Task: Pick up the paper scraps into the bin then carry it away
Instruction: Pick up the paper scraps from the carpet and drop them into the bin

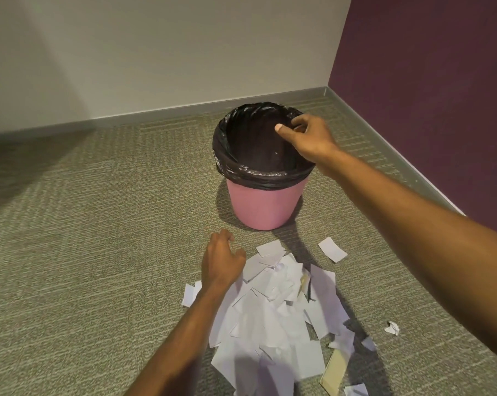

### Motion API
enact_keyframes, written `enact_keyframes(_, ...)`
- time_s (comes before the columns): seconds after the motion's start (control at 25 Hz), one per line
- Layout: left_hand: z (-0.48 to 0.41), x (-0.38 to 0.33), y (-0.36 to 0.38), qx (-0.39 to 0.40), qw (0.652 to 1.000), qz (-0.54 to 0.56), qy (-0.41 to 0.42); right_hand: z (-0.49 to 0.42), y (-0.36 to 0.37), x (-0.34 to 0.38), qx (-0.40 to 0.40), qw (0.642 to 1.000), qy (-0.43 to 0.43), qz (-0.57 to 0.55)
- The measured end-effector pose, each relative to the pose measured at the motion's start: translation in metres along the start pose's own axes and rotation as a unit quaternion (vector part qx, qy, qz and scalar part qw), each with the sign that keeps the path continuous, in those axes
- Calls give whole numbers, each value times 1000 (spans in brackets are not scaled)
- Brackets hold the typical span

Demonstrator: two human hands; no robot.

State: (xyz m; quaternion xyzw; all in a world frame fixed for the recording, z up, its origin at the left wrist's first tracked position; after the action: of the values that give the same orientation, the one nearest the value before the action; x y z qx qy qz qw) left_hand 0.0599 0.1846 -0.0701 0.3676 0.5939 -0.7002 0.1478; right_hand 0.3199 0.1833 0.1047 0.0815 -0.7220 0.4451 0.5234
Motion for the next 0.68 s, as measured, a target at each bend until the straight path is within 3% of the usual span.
enact_keyframes(0.12,3,2,26,53,998,-25,12,26,-32,0,-82,994,-29,-67)
enact_keyframes(0.2,5,5,49,101,993,-59,27,52,-41,-22,-80,995,-19,-62)
enact_keyframes(0.32,12,7,79,164,980,-107,36,87,-11,-97,53,997,57,18)
enact_keyframes(0.48,25,11,111,243,951,-188,39,131,46,-205,248,945,154,148)
enact_keyframes(0.56,32,22,123,281,930,-238,18,147,68,-227,292,927,158,175)
enact_keyframes(0.68,36,43,126,290,902,-319,-16,150,89,-232,277,928,116,222)
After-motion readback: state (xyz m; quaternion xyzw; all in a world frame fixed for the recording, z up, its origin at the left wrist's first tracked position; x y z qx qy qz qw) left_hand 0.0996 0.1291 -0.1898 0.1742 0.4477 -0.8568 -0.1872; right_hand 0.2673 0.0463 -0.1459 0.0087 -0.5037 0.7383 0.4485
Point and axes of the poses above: each hand's wrist, its own z-axis away from the middle knuckle, its own y-axis out of the palm, x = y × z, the point moved 10 cm from there along -z, towards the middle knuckle, and after that the axes turned 3 degrees about -x, right-handed, at the moved point
